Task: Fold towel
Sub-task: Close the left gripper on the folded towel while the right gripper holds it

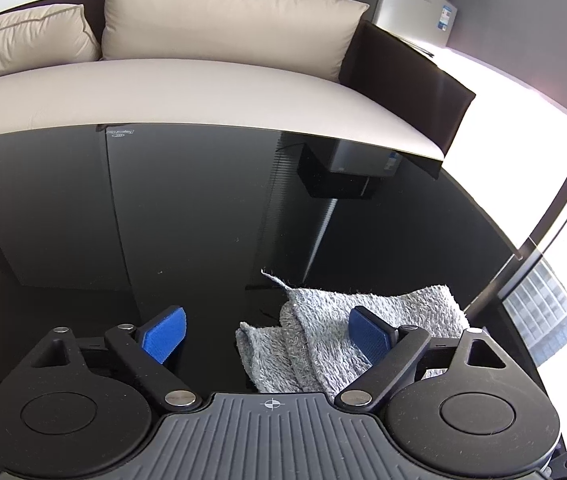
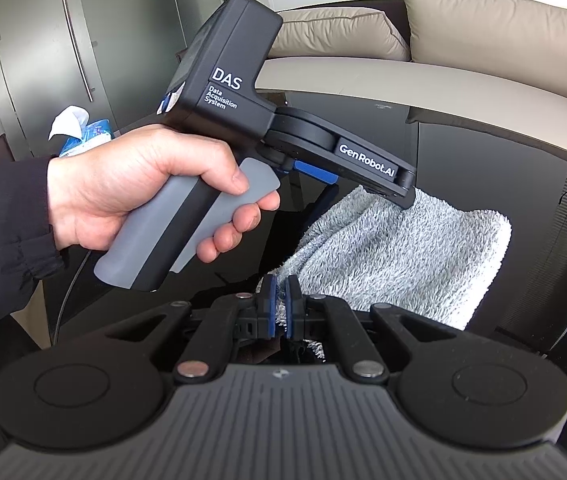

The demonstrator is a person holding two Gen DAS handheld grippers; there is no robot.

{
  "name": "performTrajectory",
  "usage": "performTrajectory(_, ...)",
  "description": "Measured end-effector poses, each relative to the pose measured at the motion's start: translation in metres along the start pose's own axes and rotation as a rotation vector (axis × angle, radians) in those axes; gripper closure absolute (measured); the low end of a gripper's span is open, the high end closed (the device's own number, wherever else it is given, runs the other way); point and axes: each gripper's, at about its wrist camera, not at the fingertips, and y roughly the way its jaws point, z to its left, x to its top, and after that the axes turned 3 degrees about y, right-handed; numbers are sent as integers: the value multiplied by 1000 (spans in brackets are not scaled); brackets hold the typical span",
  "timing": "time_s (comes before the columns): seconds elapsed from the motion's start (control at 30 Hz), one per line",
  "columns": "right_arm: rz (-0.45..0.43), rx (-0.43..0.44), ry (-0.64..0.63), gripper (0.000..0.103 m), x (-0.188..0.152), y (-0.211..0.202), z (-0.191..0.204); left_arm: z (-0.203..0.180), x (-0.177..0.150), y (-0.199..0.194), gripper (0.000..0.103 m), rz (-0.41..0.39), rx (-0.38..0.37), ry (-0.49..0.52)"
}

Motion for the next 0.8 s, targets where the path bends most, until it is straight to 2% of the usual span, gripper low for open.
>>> performTrajectory(0.03,0,0,0,98,0,0,0,-1,0,0,21,-1,-1,6)
performTrajectory(0.2,-1,1,3,98,0,1,0,-11,-2,4,45,-20,-4,53)
performTrajectory(0.33,-1,0,5,98,0,1,0,-14,-2,5,56,-31,-21,53)
performTrajectory(0.4,1,-2,6,98,0,2,-1,-16,-3,5,69,-32,-29,60)
performTrajectory(0.57,-2,-7,10,98,1,2,-1,-18,-5,2,92,-33,-44,80)
performTrajectory(0.8,-10,-8,9,98,1,2,0,-19,-5,-7,94,-64,-53,79)
